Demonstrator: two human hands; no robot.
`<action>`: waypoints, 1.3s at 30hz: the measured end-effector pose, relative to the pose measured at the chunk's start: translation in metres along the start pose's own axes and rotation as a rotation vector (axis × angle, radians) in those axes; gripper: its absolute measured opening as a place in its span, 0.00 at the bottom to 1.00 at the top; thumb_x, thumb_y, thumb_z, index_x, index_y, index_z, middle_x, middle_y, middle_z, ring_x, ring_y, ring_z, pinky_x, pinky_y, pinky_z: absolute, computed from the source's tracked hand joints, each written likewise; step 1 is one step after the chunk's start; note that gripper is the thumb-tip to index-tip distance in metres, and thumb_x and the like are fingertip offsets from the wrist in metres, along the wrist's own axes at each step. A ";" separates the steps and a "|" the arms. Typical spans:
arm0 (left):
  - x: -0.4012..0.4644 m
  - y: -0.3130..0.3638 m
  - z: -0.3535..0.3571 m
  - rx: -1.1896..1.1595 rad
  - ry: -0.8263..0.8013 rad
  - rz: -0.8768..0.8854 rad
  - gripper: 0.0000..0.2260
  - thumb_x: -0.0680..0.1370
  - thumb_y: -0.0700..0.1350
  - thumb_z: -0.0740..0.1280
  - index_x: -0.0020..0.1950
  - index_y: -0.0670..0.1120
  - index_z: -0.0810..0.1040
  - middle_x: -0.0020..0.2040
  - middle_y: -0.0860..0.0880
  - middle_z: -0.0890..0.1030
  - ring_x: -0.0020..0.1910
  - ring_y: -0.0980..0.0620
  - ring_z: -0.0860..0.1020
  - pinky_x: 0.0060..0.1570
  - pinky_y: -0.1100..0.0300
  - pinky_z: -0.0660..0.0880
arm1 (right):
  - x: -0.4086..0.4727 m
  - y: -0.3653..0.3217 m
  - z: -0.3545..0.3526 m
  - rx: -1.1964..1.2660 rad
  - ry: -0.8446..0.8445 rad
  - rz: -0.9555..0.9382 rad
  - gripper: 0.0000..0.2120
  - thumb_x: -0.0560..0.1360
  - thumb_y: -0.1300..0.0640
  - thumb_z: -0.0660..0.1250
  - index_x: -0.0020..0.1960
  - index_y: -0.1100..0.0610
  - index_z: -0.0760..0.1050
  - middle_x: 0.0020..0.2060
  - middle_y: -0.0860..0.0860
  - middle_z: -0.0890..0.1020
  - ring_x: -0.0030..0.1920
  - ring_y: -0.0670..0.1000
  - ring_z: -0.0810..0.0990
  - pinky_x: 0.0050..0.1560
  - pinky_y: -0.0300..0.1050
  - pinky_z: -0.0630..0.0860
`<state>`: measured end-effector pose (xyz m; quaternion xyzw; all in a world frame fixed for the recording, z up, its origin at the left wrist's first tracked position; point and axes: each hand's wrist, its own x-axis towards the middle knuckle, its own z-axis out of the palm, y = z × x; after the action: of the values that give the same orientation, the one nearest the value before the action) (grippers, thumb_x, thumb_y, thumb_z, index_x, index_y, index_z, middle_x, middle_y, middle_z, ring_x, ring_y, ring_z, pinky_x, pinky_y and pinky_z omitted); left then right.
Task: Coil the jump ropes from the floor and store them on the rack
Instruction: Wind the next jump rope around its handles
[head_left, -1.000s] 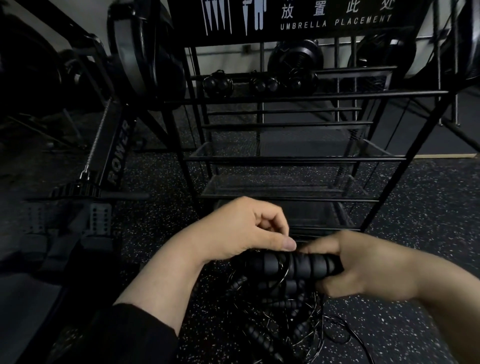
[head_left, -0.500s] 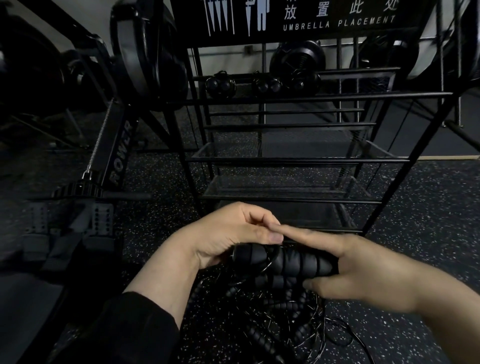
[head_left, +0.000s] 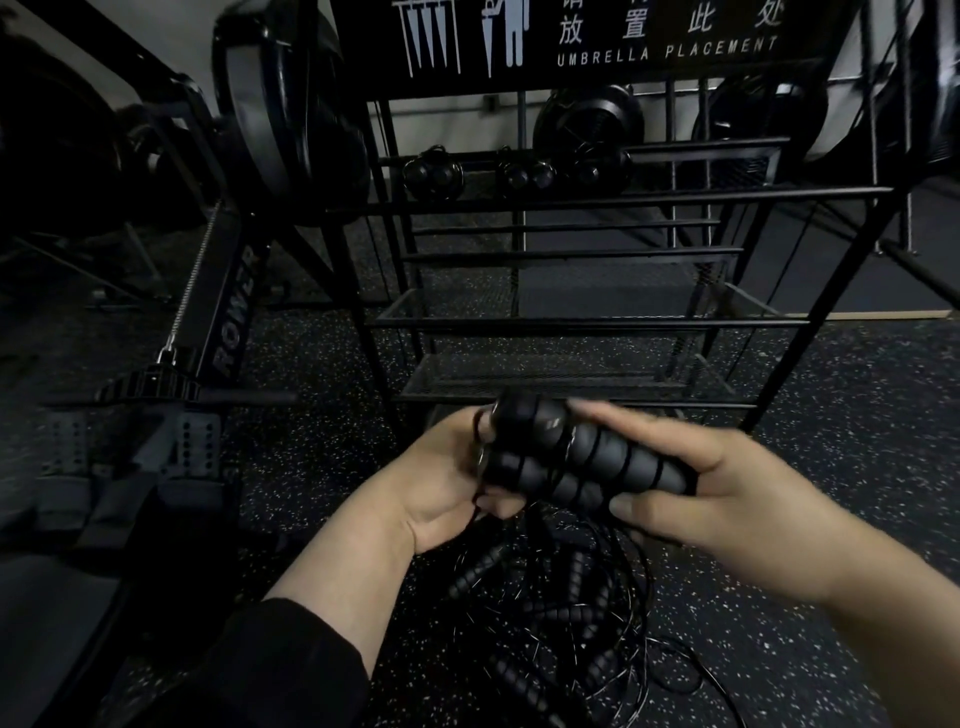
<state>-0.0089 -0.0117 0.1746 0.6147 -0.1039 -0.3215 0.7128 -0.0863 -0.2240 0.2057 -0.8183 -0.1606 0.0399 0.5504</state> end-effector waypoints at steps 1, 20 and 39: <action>0.002 -0.002 0.001 0.020 0.020 0.002 0.13 0.85 0.39 0.59 0.44 0.46 0.79 0.30 0.52 0.70 0.26 0.57 0.61 0.28 0.60 0.54 | 0.001 0.002 -0.003 0.013 0.087 0.007 0.39 0.74 0.70 0.72 0.66 0.27 0.73 0.63 0.34 0.81 0.63 0.36 0.79 0.59 0.32 0.75; -0.014 0.039 0.002 1.035 -0.031 0.212 0.02 0.75 0.46 0.77 0.44 0.49 0.85 0.38 0.55 0.84 0.38 0.65 0.79 0.41 0.68 0.73 | 0.004 0.013 -0.015 -0.328 -0.323 0.370 0.36 0.75 0.63 0.70 0.59 0.19 0.72 0.56 0.25 0.80 0.47 0.34 0.82 0.47 0.30 0.75; -0.004 0.005 0.020 0.100 -0.142 0.244 0.14 0.72 0.61 0.76 0.36 0.52 0.82 0.34 0.51 0.77 0.32 0.53 0.73 0.33 0.59 0.68 | -0.007 0.004 -0.022 0.374 -0.378 0.204 0.34 0.72 0.74 0.70 0.64 0.39 0.80 0.52 0.54 0.87 0.39 0.49 0.84 0.38 0.38 0.78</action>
<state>-0.0211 -0.0255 0.1851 0.6079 -0.2437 -0.2696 0.7060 -0.0868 -0.2468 0.2096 -0.6924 -0.1671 0.2759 0.6454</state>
